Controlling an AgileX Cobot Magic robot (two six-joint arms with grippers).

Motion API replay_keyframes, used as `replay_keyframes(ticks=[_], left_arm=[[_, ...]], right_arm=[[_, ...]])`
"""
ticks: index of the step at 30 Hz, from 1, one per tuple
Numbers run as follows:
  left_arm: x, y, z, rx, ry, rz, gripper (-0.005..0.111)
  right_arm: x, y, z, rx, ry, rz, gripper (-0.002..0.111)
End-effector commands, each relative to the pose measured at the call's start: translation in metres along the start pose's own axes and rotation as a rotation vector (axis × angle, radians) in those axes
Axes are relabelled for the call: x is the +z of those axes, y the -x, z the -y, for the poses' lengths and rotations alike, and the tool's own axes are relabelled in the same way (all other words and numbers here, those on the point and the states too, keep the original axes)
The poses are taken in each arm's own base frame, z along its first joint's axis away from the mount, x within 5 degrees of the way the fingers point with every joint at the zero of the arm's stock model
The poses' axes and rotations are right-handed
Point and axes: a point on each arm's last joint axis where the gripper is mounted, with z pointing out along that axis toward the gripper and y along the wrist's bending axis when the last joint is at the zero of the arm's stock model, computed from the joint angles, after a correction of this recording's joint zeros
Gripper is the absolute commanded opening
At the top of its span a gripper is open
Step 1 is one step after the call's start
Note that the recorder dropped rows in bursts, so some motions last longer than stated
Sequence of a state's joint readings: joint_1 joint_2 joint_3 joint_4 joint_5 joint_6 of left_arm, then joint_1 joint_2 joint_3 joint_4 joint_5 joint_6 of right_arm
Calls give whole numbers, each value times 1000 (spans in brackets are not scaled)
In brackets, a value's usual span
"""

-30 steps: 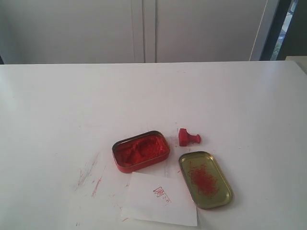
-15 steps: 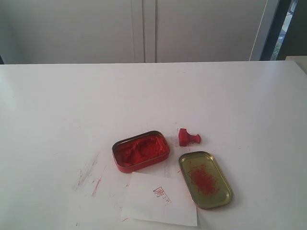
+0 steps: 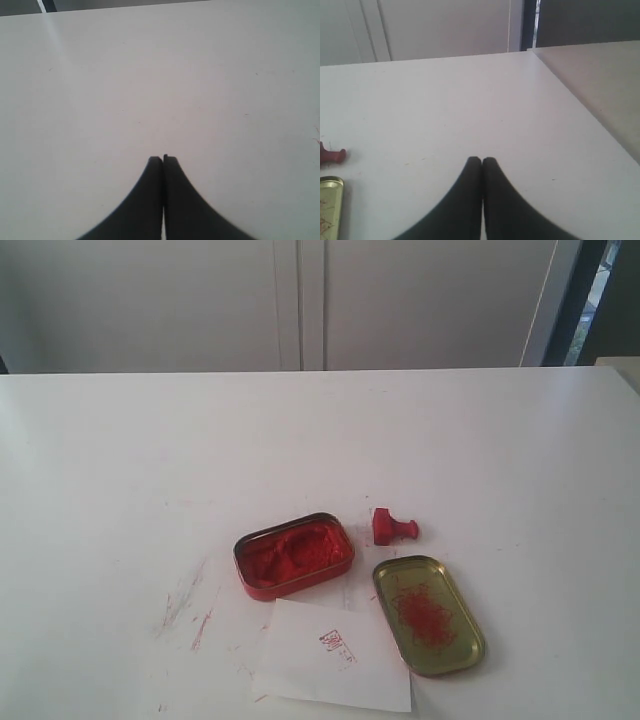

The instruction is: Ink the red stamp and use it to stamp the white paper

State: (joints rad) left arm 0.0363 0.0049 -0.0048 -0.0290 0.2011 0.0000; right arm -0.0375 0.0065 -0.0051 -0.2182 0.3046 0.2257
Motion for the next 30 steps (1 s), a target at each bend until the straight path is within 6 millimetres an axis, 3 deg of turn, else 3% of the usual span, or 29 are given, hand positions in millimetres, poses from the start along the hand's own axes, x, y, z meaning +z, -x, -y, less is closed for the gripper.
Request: replay_keyframes(ticks=[1, 30], left_arm=[[0, -1, 0, -2, 1, -1, 0], [0, -1, 0, -2, 1, -1, 0]], right_arm=[[0, -1, 0, -76, -6, 9, 0], [0, -5, 1, -179, -8, -36, 0]])
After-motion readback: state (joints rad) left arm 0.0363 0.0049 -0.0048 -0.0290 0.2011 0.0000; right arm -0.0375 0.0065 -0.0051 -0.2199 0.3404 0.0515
